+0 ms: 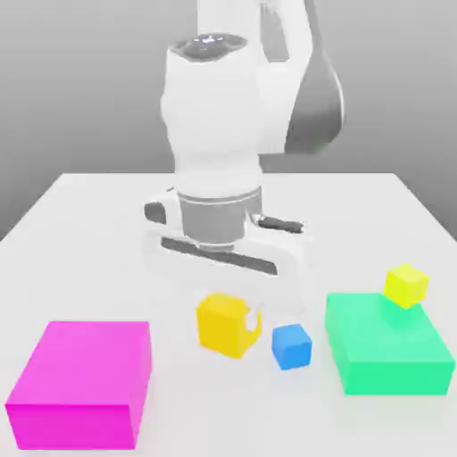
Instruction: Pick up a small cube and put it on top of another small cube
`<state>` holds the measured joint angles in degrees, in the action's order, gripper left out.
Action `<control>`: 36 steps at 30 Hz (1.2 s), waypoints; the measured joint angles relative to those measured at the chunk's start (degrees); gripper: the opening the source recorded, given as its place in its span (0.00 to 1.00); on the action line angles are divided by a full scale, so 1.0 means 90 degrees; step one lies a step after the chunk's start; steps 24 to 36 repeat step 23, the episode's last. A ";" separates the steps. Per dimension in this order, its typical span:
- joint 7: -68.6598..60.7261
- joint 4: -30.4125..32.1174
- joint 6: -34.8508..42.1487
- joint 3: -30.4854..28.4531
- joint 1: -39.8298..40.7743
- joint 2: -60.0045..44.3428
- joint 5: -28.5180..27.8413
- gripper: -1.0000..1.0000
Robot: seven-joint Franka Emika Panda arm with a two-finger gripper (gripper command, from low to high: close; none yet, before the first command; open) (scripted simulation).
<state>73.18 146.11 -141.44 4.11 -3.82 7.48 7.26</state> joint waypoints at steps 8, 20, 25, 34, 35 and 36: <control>0.0670 0.0686 0.0264 0.1498 -0.1489 0.0896 0.0467 0.00; 0.1614 0.1405 -0.1033 0.2821 -0.2205 0.0151 0.0140 1.00; 0.1614 0.1405 -0.1033 0.2821 -0.2205 0.0151 0.0140 1.00; 0.1614 0.1405 -0.1033 0.2821 -0.2205 0.0151 0.0140 1.00; 0.1614 0.1405 -0.1033 0.2821 -0.2205 0.0151 0.0140 1.00; 0.1614 0.1405 -0.1033 0.2821 -0.2205 0.0151 0.0140 1.00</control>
